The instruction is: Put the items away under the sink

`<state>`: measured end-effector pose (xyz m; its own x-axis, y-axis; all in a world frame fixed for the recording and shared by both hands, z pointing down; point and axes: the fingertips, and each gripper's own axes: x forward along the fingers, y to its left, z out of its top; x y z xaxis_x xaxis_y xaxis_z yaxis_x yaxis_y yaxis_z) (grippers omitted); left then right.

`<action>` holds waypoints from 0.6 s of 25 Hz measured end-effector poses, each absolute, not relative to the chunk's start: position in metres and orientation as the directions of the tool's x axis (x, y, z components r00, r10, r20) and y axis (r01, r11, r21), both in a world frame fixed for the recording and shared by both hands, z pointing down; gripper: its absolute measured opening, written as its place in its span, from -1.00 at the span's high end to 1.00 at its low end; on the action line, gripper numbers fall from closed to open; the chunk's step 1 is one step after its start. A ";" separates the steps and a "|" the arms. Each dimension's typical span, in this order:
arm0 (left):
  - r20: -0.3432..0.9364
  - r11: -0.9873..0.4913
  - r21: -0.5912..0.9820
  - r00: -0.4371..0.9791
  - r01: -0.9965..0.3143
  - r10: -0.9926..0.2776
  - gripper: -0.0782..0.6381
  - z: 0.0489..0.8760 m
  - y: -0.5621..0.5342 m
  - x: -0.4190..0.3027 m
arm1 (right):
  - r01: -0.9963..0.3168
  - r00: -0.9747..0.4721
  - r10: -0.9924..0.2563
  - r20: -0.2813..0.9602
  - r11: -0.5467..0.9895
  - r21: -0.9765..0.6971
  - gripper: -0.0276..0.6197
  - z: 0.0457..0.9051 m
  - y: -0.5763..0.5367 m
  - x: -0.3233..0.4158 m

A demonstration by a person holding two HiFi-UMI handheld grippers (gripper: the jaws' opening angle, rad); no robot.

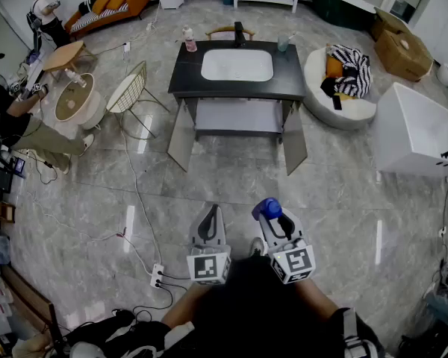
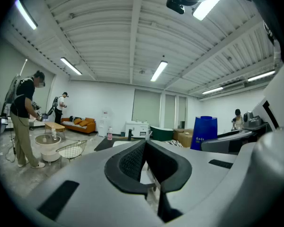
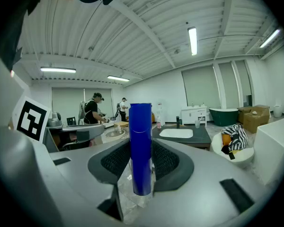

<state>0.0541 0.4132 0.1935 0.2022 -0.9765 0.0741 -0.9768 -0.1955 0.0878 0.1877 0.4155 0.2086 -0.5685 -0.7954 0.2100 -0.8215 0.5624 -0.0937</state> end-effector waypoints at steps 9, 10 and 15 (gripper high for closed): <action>0.109 -0.214 0.084 0.222 -0.973 -0.969 0.74 0.197 0.418 0.071 | -0.805 -0.591 -0.778 0.212 0.583 -0.105 0.47 0.207 0.419 0.198; 0.110 -0.212 0.084 0.220 -0.974 -0.969 0.74 0.198 0.417 0.074 | -0.803 -0.595 -0.776 0.212 0.585 -0.111 0.47 0.207 0.418 0.200; 0.106 -0.184 0.079 0.191 -0.980 -0.976 0.74 0.199 0.414 0.088 | -0.793 -0.608 -0.763 0.219 0.599 -0.113 0.48 0.210 0.414 0.214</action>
<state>0.0884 0.4143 0.1993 0.1915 -0.9757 0.1063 -0.9798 -0.1836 0.0792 0.2137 0.4142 0.2099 -0.6077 -0.7635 0.2186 -0.7929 0.5988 -0.1130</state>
